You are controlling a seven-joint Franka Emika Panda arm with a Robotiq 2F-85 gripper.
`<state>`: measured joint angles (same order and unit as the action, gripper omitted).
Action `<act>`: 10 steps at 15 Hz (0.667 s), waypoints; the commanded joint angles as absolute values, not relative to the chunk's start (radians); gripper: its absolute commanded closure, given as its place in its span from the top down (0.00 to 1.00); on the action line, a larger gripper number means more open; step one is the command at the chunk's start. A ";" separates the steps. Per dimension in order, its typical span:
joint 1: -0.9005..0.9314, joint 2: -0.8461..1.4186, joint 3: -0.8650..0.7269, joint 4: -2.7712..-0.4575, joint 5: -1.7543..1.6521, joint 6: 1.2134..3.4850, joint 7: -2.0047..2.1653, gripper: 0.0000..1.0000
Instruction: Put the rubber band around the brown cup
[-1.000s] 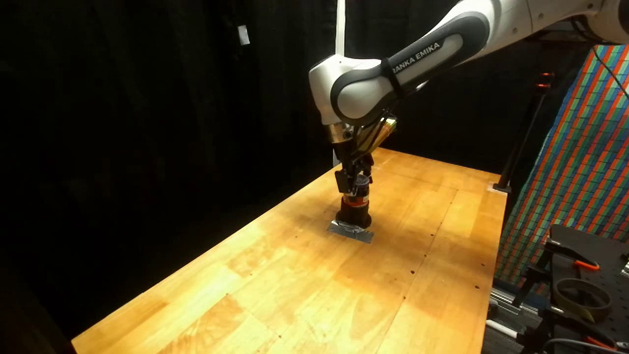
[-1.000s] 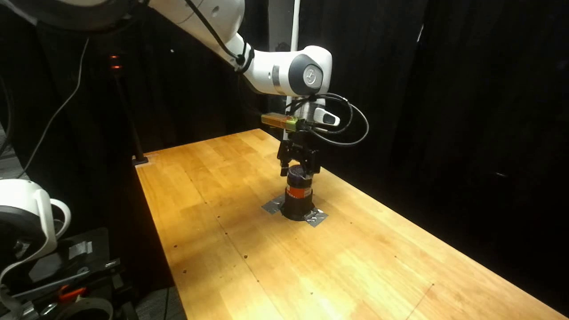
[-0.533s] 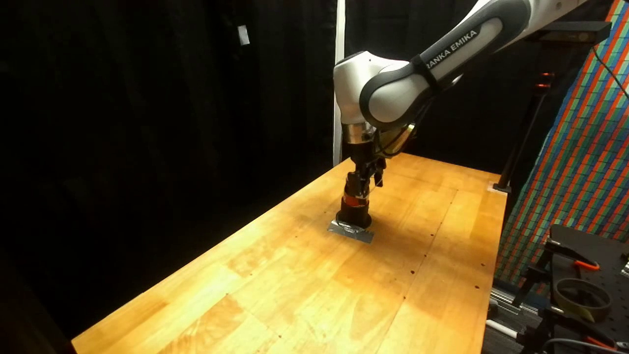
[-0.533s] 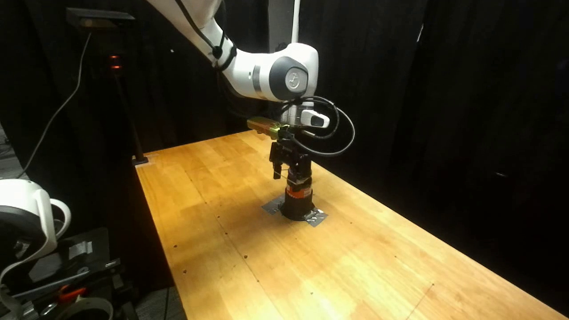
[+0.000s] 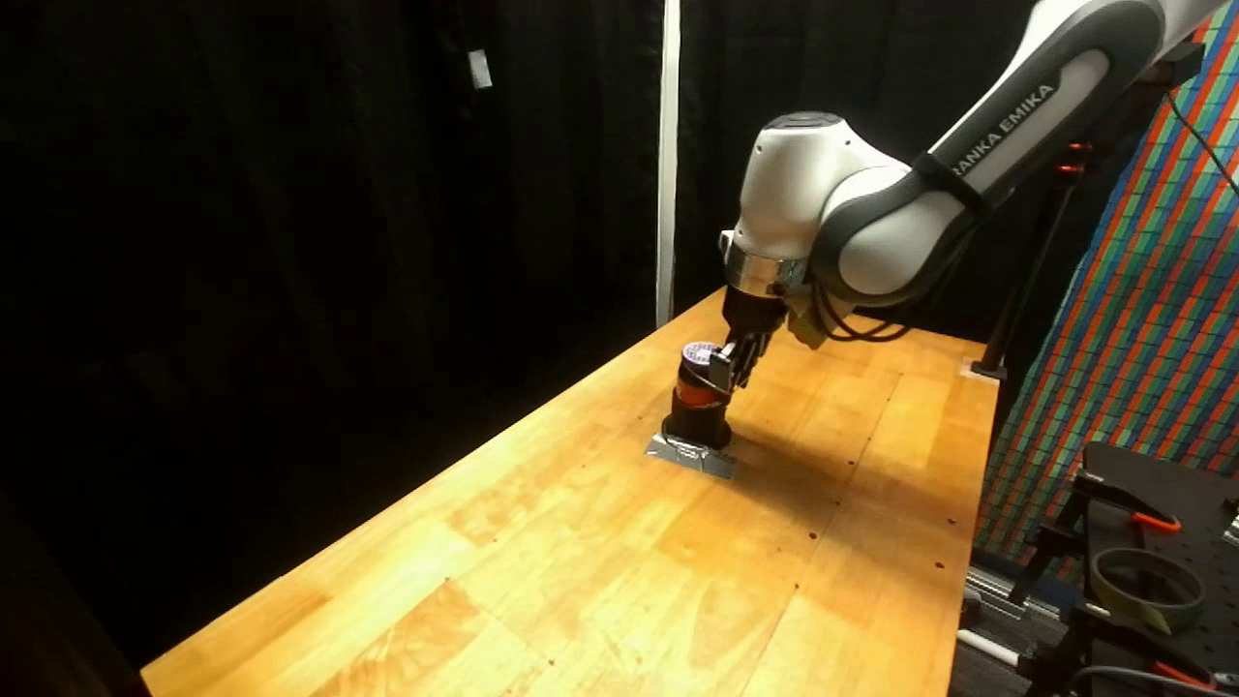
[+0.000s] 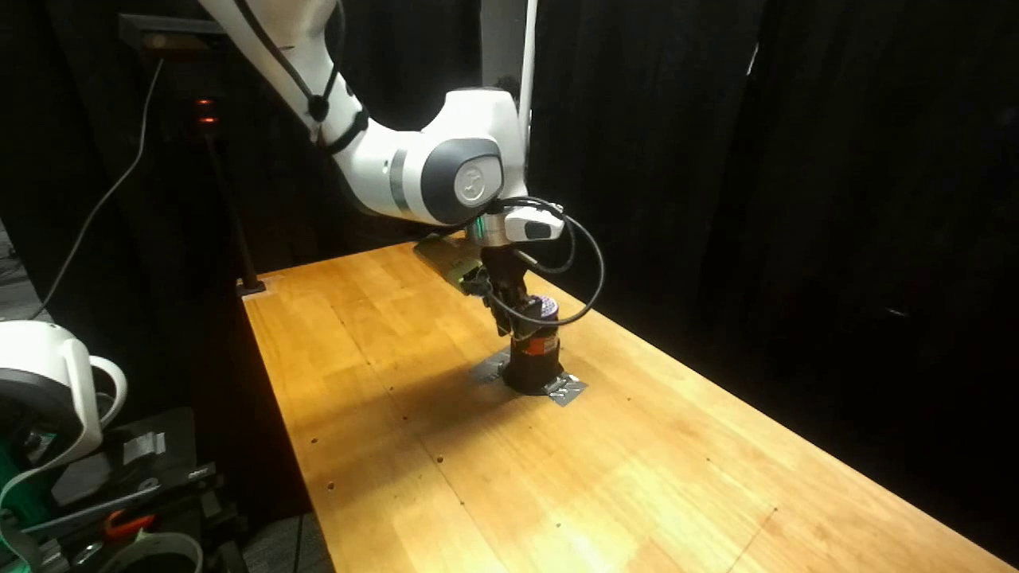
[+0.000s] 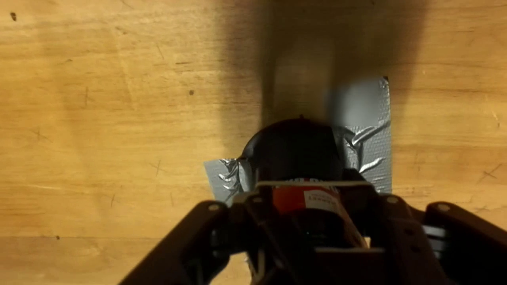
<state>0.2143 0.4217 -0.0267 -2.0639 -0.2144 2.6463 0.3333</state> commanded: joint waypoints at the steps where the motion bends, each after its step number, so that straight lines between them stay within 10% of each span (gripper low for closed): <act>1: 0.306 0.290 -0.146 -2.316 -0.380 2.928 0.478 0.22; 10: 0.831 0.370 -0.851 -2.422 -0.775 3.500 0.772 0.20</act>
